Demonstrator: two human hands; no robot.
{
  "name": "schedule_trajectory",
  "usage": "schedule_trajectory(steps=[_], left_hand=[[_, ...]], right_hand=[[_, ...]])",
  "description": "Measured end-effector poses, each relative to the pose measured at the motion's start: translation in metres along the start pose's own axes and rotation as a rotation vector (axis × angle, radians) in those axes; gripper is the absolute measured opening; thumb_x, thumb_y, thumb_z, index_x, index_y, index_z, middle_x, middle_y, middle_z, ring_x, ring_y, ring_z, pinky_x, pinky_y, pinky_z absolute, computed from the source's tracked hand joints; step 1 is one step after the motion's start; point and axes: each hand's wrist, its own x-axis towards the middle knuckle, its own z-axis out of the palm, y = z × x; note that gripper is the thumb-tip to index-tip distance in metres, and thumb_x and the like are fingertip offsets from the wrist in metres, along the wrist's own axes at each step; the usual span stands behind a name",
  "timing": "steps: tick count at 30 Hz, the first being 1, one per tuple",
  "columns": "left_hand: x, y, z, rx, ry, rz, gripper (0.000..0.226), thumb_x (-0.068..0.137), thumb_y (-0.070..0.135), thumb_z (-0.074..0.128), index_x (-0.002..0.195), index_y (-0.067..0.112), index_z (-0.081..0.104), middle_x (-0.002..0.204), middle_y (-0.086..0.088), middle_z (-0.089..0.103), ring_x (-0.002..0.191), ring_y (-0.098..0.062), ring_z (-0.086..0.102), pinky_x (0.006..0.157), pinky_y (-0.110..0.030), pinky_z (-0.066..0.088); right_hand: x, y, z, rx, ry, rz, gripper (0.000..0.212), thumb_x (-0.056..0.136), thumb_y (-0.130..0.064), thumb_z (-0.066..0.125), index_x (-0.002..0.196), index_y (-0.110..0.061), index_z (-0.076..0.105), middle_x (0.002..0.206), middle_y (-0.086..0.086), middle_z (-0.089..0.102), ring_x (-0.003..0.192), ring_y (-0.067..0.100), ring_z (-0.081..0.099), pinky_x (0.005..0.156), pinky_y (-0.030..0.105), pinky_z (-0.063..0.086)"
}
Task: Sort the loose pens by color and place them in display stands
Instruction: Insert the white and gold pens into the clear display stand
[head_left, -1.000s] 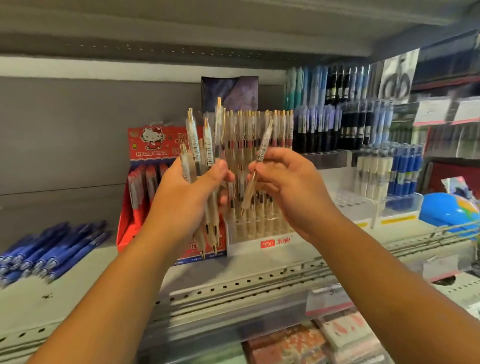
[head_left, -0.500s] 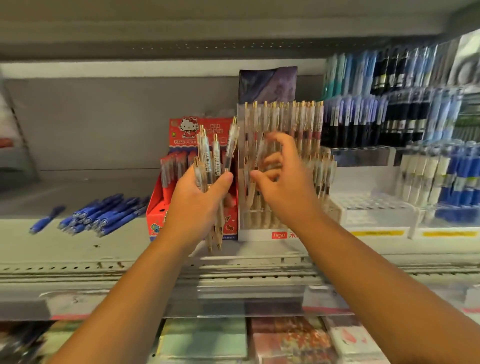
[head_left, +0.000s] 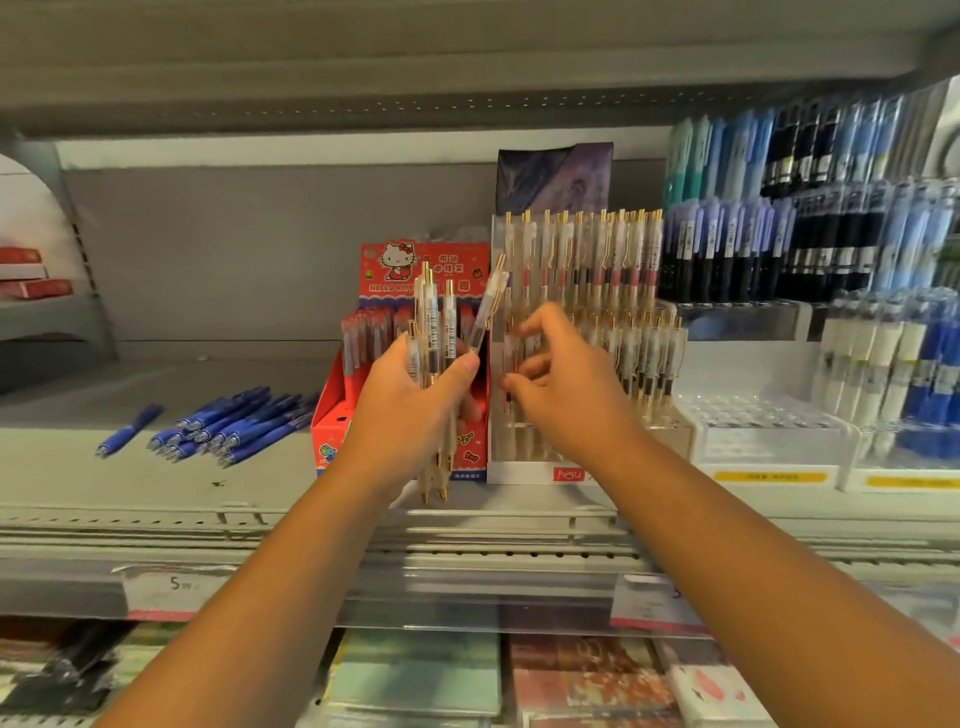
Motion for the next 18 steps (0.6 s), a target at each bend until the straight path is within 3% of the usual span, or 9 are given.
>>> schedule_trajectory(steps=[5,10,12,15,16,18], left_hand=[[0.000,0.001,0.001,-0.008,-0.027,0.001,0.005,0.095,0.029,0.061,0.100,0.030,0.059,0.069,0.004,0.071,0.060,-0.009,0.068,0.052,-0.013,0.049],[0.000,0.001,0.001,-0.026,-0.059,0.009,0.008,0.095,0.027,0.062,0.100,0.032,0.059,0.069,0.007,0.071,0.059,-0.009,0.068,0.053,-0.014,0.050],[0.000,0.000,0.001,-0.022,-0.080,0.022,0.009,0.095,0.026,0.062,0.099,0.034,0.060,0.069,0.008,0.071,0.061,-0.007,0.068,0.054,-0.014,0.050],[0.001,-0.001,0.001,-0.010,-0.115,0.039,0.011,0.094,0.027,0.063,0.102,0.035,0.061,0.074,0.015,0.071,0.070,-0.002,0.068,0.058,-0.015,0.051],[0.001,-0.002,0.001,-0.013,-0.124,0.040,0.013,0.094,0.026,0.063,0.103,0.035,0.061,0.074,0.017,0.071,0.071,-0.001,0.068,0.058,-0.015,0.051],[0.001,-0.002,0.002,-0.004,-0.138,0.046,0.014,0.094,0.025,0.063,0.105,0.034,0.061,0.075,0.018,0.071,0.071,0.000,0.068,0.059,-0.015,0.051]], right_hand=[[-0.003,0.000,-0.003,-0.027,0.021,0.000,0.036,0.089,-0.019,0.069,0.105,-0.036,0.042,0.077,-0.009,0.061,0.065,0.006,0.063,0.062,0.034,0.059],[-0.005,-0.006,-0.005,0.031,0.207,-0.061,0.019,0.090,-0.026,0.064,0.108,-0.030,0.058,0.096,-0.014,0.052,0.077,-0.002,0.056,0.064,0.009,0.043],[-0.006,-0.014,-0.008,0.265,0.229,-0.079,0.018,0.091,-0.025,0.064,0.109,-0.027,0.059,0.100,-0.013,0.059,0.087,-0.003,0.058,0.071,0.011,0.048],[-0.006,-0.023,-0.009,0.562,0.194,-0.026,0.023,0.089,-0.022,0.069,0.108,-0.025,0.057,0.101,-0.006,0.066,0.094,0.008,0.065,0.080,0.027,0.056],[-0.006,-0.025,-0.008,0.609,0.190,0.002,0.025,0.089,-0.020,0.070,0.108,-0.024,0.055,0.101,-0.003,0.067,0.093,0.011,0.068,0.079,0.032,0.058],[-0.005,-0.028,-0.008,0.673,0.200,0.039,0.027,0.088,-0.013,0.071,0.106,-0.022,0.053,0.100,0.001,0.067,0.086,0.013,0.071,0.069,0.029,0.059]])
